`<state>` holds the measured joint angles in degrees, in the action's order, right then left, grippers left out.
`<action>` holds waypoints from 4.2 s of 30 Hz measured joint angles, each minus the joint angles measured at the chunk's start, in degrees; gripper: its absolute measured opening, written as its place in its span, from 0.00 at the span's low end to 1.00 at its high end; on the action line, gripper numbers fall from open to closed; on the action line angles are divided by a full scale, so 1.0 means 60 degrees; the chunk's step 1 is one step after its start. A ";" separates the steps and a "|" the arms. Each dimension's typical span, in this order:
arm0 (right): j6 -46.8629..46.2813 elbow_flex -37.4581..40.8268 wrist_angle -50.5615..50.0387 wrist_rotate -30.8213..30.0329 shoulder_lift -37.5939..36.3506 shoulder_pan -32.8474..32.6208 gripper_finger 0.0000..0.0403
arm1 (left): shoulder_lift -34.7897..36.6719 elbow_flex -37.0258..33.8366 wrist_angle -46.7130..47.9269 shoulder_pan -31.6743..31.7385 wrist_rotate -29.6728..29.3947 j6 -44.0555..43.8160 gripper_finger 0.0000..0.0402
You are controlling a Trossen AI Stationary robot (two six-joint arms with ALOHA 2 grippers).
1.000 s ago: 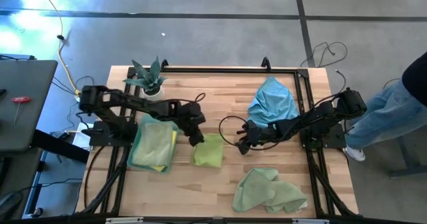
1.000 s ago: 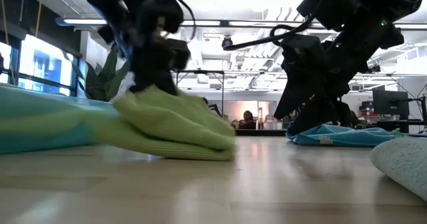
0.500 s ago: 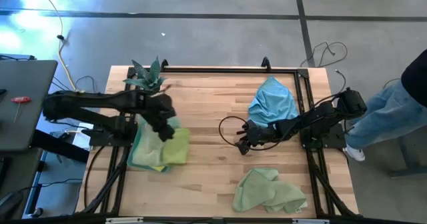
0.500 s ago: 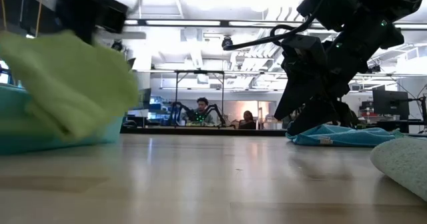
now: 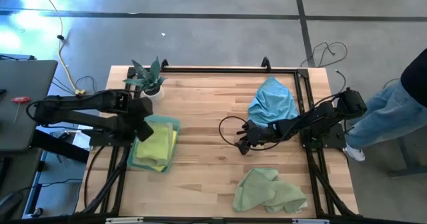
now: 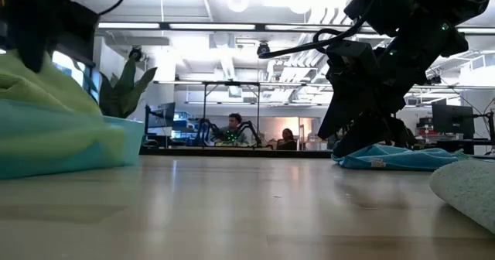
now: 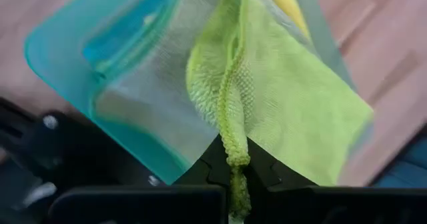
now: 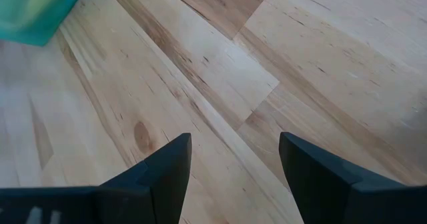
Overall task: Fold microfiber towels
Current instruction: Put the light green microfiber towel into the green bin, then fold the blue microfiber towel
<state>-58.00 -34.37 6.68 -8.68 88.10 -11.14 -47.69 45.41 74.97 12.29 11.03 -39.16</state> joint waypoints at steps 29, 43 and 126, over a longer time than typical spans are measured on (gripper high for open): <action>0.0000 0.0000 0.0006 0.0021 -0.0001 0.0000 0.55 | -0.0322 -0.0877 -0.1047 -0.0001 -0.2610 0.0708 0.49; -0.1125 0.0000 0.0456 -0.0159 -0.0001 0.0000 0.55 | -0.0319 0.1461 -0.1350 -0.0091 -0.4981 -0.0226 0.48; -0.1766 -0.1645 -0.4307 -0.3117 -0.0427 0.1262 0.55 | -0.4646 0.1573 -1.4877 -0.0876 -0.1542 0.4063 0.48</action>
<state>-68.59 -44.24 -19.16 -27.38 85.54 -3.56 -75.57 54.85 -14.30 7.04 1.78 -14.78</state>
